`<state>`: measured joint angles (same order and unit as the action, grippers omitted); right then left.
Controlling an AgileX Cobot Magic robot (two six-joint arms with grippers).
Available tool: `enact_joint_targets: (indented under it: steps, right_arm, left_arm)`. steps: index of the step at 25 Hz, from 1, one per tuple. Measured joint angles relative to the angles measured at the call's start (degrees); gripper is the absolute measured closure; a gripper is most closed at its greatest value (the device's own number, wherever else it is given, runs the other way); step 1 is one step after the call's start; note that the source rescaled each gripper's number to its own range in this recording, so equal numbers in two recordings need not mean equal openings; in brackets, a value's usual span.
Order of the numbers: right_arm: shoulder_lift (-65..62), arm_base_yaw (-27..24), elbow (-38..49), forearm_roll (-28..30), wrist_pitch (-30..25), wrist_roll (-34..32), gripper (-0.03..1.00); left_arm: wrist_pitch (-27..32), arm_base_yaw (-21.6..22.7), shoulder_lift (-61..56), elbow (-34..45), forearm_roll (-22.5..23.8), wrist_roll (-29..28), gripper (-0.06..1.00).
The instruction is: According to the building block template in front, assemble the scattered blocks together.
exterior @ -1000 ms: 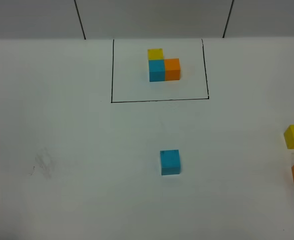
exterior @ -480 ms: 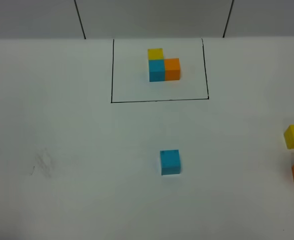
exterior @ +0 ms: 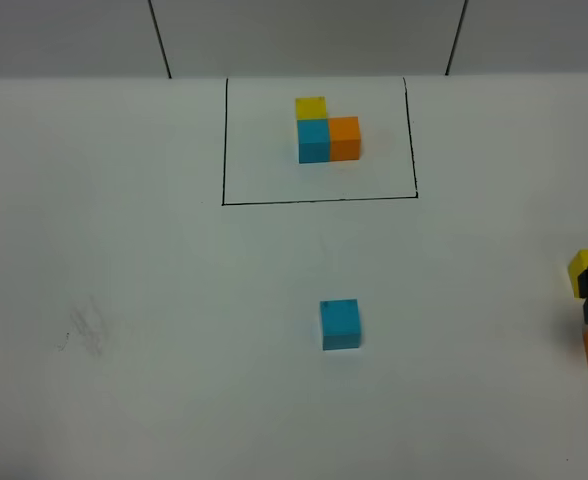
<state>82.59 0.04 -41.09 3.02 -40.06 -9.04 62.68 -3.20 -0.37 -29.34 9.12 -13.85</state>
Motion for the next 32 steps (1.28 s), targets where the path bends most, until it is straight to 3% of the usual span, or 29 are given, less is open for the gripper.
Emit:
enact_joint_targets:
  steps: [8,32]
  right_arm:
    - [5.73,-0.36,0.26,-0.95,3.96,0.00,0.15]
    - [16.00,-1.89,0.26,-1.43,8.22,0.80,0.20]
  left_arm:
    - [0.00,0.00,0.00,0.00,0.00,0.00,0.49]
    - [0.00,0.00,0.00,0.00,0.00,0.00,0.49]
